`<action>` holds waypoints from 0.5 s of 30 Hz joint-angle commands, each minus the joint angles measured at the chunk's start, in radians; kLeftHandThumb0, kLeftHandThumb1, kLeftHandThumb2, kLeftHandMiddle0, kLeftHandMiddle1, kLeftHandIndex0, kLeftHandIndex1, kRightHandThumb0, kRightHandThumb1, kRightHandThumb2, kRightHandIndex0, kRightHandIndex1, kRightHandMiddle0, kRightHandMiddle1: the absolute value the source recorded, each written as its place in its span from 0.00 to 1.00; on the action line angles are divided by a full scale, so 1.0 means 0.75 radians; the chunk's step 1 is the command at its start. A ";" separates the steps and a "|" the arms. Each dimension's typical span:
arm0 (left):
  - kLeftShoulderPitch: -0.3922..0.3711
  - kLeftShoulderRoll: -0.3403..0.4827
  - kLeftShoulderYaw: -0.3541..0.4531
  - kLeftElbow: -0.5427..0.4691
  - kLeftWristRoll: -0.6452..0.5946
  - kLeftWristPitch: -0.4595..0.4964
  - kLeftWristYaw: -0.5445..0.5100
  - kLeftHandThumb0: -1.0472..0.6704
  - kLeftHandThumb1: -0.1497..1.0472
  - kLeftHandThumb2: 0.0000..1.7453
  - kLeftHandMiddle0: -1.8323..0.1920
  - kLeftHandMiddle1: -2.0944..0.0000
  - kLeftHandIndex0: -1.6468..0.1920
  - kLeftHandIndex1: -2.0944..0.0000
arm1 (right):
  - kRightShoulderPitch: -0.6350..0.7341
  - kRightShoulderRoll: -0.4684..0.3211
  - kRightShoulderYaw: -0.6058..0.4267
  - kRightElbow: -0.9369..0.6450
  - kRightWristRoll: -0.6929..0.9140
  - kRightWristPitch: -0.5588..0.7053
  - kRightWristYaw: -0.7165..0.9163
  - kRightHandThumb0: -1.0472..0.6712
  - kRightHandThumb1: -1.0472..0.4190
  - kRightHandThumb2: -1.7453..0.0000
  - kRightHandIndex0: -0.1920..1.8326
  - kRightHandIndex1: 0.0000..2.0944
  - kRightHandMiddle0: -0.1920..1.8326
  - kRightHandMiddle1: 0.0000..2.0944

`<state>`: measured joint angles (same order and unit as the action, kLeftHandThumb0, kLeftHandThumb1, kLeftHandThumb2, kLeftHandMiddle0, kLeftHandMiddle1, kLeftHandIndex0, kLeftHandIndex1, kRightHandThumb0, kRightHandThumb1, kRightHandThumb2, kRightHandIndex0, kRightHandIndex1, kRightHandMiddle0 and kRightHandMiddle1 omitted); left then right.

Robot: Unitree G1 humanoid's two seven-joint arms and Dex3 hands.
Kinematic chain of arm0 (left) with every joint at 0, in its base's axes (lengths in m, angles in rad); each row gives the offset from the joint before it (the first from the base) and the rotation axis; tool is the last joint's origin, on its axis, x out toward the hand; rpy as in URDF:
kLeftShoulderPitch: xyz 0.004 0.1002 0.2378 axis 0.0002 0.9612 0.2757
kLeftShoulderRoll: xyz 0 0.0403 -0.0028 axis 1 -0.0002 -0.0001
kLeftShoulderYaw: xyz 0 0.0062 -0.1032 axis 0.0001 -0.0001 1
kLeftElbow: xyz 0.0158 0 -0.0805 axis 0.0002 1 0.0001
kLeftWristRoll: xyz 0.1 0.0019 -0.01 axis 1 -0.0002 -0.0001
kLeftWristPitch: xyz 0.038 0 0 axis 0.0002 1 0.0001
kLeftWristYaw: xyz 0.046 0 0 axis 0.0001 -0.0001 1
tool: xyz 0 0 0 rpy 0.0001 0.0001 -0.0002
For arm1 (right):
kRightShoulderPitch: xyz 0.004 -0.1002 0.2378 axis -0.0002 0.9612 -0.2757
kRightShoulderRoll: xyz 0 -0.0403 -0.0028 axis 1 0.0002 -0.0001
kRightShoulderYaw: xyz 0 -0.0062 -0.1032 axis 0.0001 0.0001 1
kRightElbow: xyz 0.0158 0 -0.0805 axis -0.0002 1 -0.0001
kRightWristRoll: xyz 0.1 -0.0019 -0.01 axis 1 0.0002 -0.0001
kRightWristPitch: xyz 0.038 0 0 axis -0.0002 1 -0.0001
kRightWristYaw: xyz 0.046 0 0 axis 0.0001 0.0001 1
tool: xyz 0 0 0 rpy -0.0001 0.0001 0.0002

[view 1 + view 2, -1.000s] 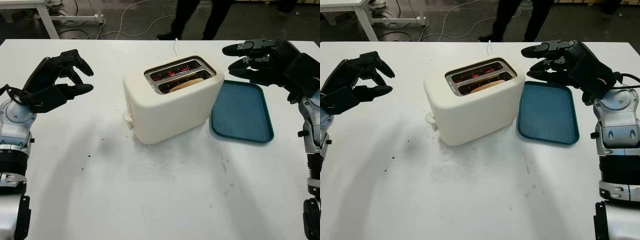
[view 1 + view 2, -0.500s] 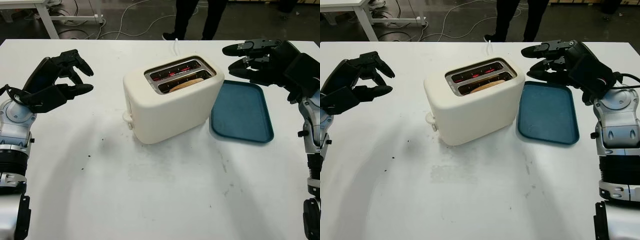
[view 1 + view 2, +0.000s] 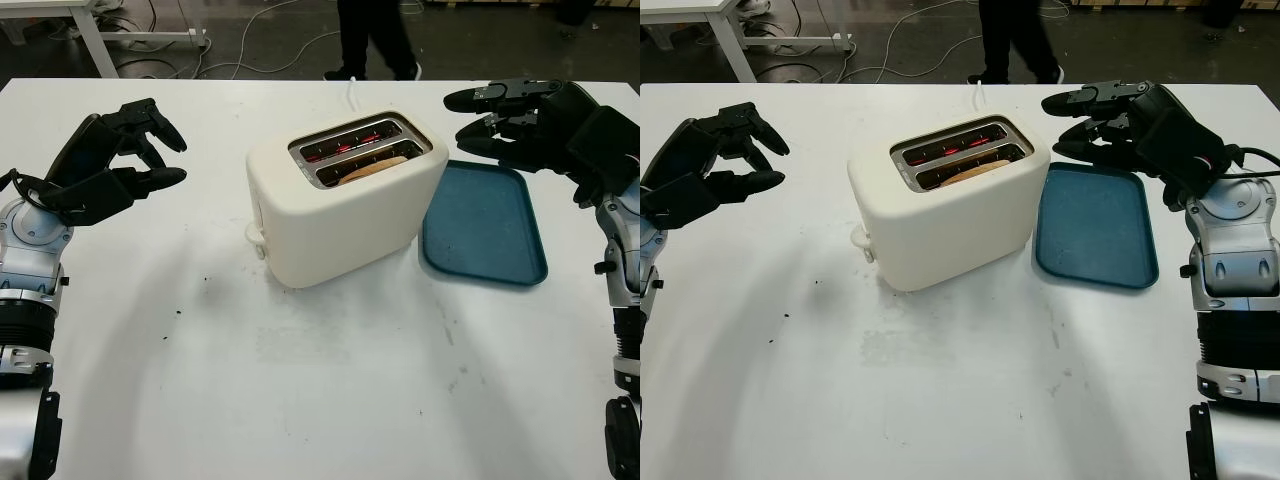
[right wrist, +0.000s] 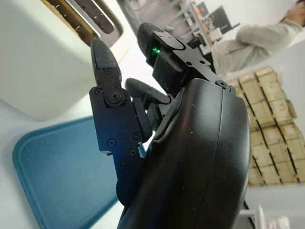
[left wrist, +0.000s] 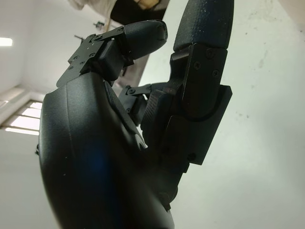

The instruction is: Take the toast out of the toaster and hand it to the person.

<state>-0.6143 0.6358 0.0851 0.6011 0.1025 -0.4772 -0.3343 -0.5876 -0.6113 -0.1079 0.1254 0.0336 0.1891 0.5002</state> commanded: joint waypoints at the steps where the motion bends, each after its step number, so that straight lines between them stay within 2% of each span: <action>1: 0.008 -0.005 0.007 -0.006 -0.009 0.000 0.009 0.00 0.89 0.15 0.60 0.34 0.68 0.32 | -0.018 0.000 -0.001 -0.014 0.002 0.002 -0.007 0.39 0.11 1.00 0.31 0.43 0.48 0.00; 7: 0.003 -0.002 0.004 0.010 -0.009 -0.019 0.004 0.00 0.89 0.15 0.61 0.34 0.68 0.33 | -0.019 0.001 -0.003 0.014 0.006 -0.035 0.000 0.38 0.11 1.00 0.31 0.43 0.48 0.00; 15: 0.001 -0.005 0.005 0.009 -0.011 -0.014 0.006 0.00 0.89 0.15 0.61 0.34 0.68 0.32 | -0.016 0.007 -0.005 -0.014 0.010 0.005 -0.010 0.39 0.12 1.00 0.31 0.43 0.48 0.00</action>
<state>-0.6144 0.6358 0.0851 0.6014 0.1025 -0.4785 -0.3338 -0.5876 -0.6110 -0.1080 0.1294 0.0337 0.1853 0.5002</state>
